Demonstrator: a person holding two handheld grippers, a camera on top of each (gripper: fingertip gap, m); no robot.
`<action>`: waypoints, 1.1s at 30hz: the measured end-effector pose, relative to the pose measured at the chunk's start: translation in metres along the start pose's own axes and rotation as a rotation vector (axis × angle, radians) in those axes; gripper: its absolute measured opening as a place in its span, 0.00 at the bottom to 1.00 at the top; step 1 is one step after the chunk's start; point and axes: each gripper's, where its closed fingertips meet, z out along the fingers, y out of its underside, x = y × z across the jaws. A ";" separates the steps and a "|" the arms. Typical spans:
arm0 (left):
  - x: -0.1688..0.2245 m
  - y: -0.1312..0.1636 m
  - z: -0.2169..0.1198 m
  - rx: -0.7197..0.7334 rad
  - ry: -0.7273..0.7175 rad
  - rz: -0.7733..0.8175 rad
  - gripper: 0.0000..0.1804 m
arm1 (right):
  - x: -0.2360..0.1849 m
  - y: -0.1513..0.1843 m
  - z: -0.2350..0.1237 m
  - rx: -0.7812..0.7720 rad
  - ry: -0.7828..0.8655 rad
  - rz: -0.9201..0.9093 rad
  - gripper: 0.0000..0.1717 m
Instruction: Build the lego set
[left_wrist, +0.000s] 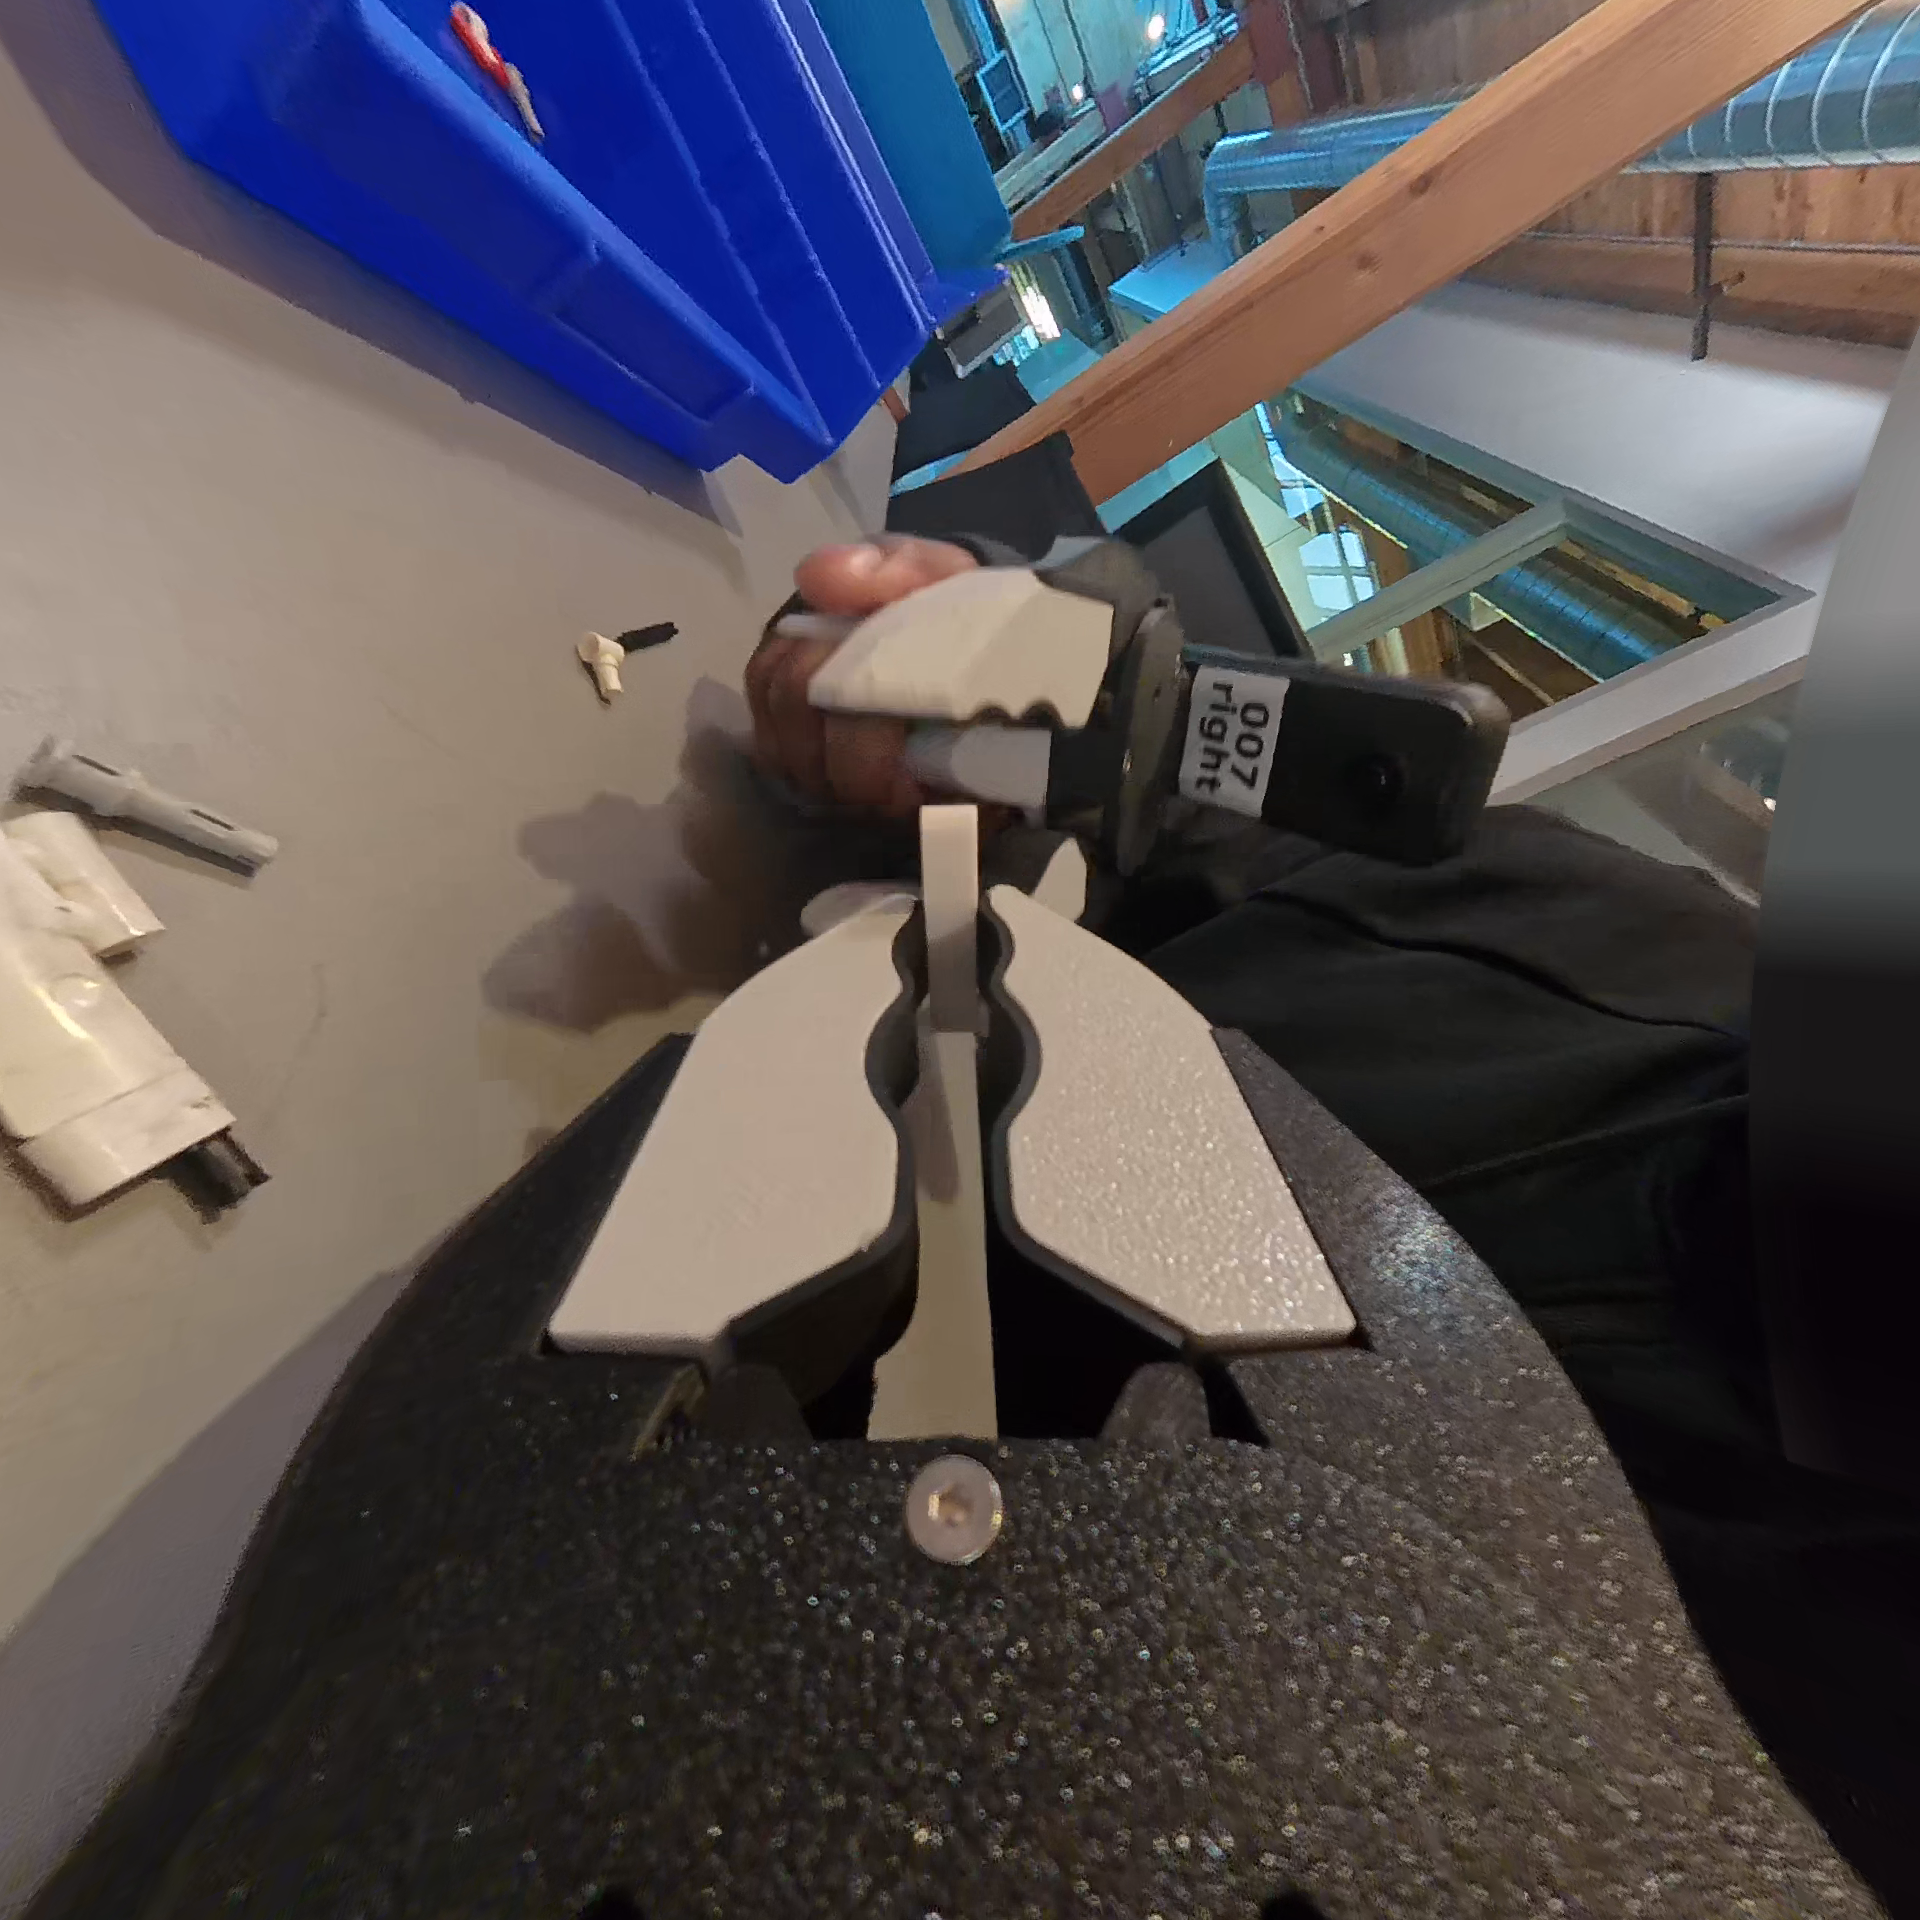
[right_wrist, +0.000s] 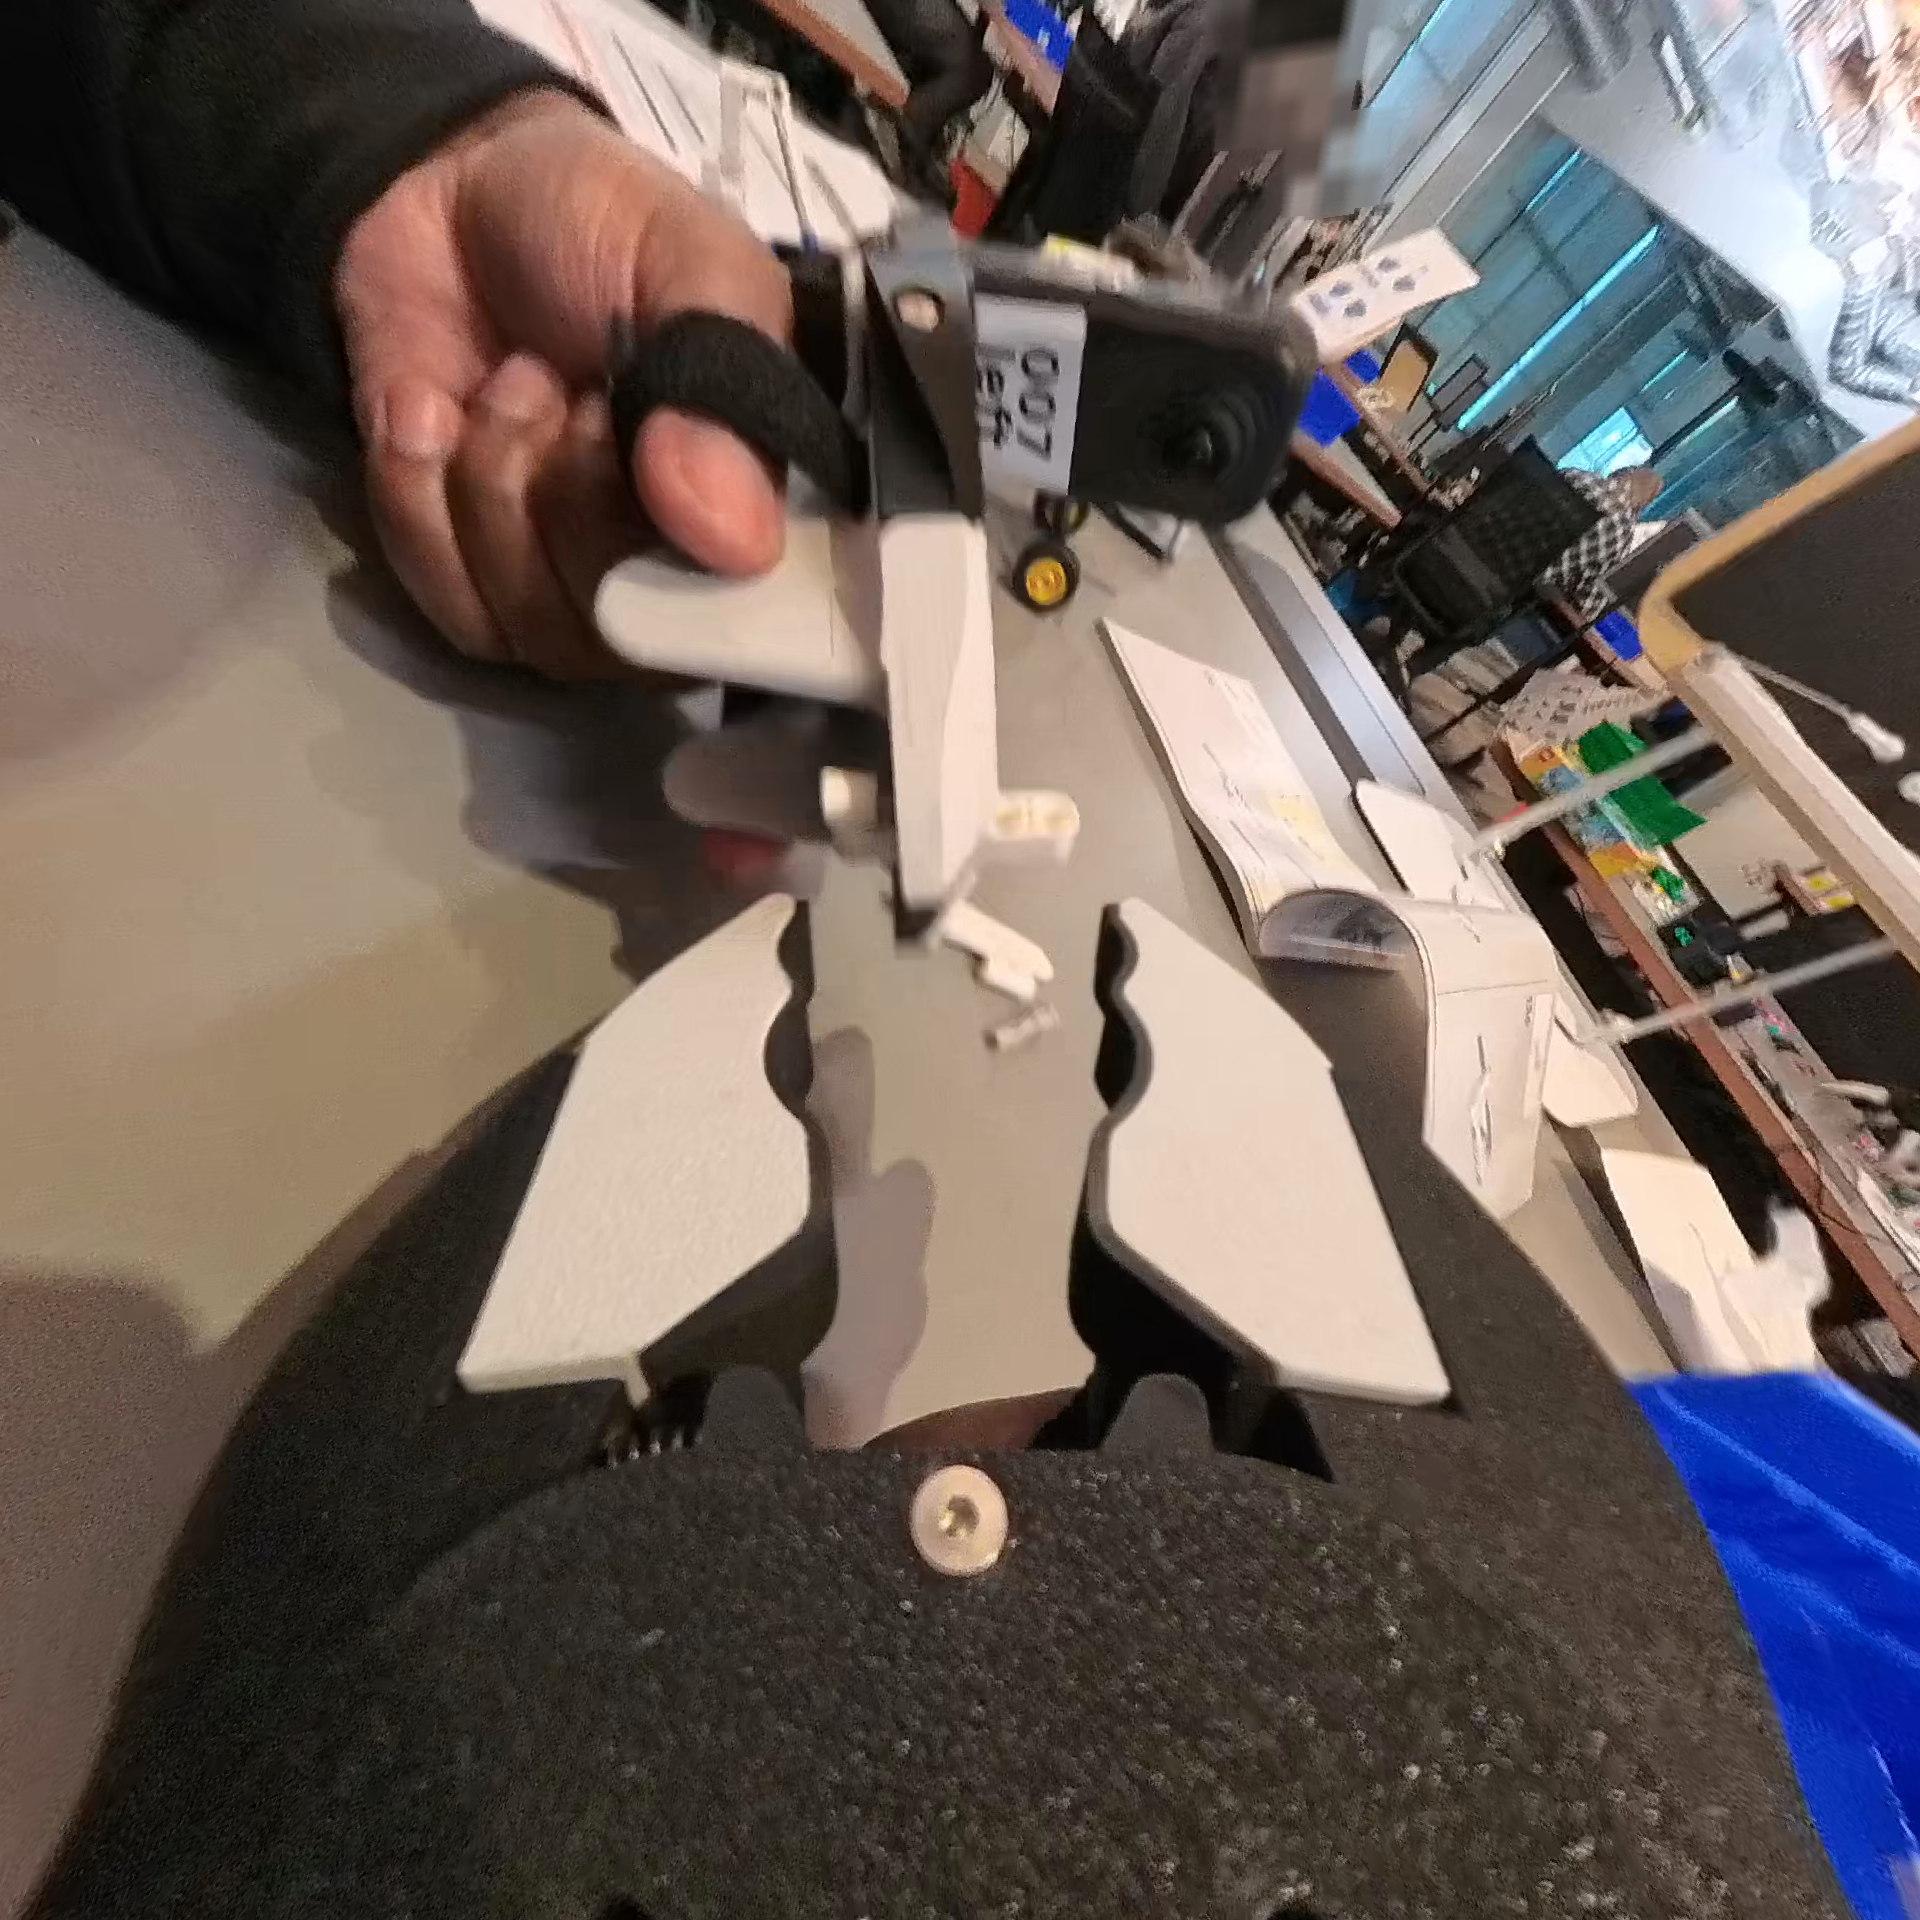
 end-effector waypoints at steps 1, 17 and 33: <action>-0.001 -0.001 -0.002 0.004 -0.012 0.009 0.04 | 0.005 0.009 -0.008 -0.035 0.001 0.013 0.30; -0.021 0.017 0.000 -0.149 -0.208 0.180 0.05 | 0.020 0.113 -0.055 -0.465 -0.248 0.278 0.16; -0.026 0.017 -0.007 -0.157 -0.244 0.215 0.05 | 0.007 0.100 -0.068 -0.475 -0.246 0.361 0.15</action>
